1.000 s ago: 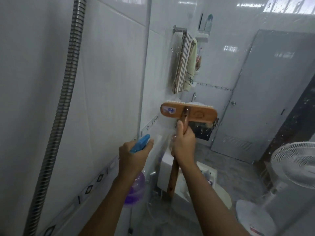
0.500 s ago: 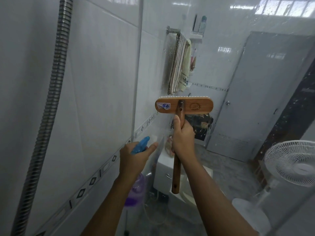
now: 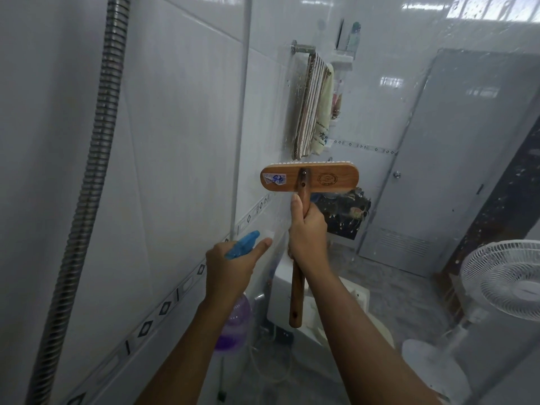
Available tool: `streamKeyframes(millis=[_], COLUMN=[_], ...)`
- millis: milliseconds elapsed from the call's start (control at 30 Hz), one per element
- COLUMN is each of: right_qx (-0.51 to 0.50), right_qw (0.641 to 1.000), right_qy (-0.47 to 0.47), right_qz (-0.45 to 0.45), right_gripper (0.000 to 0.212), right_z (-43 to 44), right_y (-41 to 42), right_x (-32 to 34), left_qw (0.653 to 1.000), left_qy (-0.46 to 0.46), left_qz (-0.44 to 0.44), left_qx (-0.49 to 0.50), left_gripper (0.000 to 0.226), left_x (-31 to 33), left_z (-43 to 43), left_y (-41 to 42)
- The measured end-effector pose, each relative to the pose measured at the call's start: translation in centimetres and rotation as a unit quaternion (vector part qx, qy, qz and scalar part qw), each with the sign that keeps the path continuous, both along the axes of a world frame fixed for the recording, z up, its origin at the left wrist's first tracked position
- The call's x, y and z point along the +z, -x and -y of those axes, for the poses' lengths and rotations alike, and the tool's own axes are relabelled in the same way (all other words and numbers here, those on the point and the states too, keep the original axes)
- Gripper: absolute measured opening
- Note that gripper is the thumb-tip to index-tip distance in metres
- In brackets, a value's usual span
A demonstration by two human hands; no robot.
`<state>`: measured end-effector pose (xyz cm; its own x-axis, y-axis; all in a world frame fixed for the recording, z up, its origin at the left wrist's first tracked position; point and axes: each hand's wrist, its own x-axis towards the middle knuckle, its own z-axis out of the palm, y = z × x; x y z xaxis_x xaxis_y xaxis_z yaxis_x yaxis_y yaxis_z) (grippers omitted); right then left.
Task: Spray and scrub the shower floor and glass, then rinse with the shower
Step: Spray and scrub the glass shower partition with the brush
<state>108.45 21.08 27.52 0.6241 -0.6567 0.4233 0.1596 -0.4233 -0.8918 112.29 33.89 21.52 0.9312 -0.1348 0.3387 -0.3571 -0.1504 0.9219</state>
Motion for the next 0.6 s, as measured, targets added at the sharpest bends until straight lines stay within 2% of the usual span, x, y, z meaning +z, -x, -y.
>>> streamKeyframes(millis=[133,267,367,433,600], right_qx=[0.012,0.038,0.035,0.036,0.013], right_qw=[1.0,0.994,0.985,0.987,1.0], right_qy=[0.002,-0.047,-0.081,-0.071,-0.015], right_qz=[-0.021,-0.094,-0.151,-0.14,0.007], right_gripper=[0.046,0.03,0.028,0.03,0.038], right_z=[-0.5,-1.8,-2.5,-2.3,-1.6], right_y=[-0.4,1.3,2.7,2.3,-0.9], right_x=[-3.5,-10.8,-14.2,-13.1,-3.2], left_qw=[0.996,0.989,0.988,0.989,0.993], left_qy=[0.04,0.054,0.054,0.048,0.04], left_qz=[0.078,0.136,0.137,0.138,0.112], left_qx=[0.015,0.025,0.035,0.034,0.023], left_gripper=[0.037,0.038,0.035,0.037,0.035], left_x=[-0.3,-0.3,-0.4,-0.5,-0.5], left_z=[-0.6,-1.2,-1.6,-1.9,-1.6], left_y=[-0.2,-0.4,-0.5,-0.6,-0.2])
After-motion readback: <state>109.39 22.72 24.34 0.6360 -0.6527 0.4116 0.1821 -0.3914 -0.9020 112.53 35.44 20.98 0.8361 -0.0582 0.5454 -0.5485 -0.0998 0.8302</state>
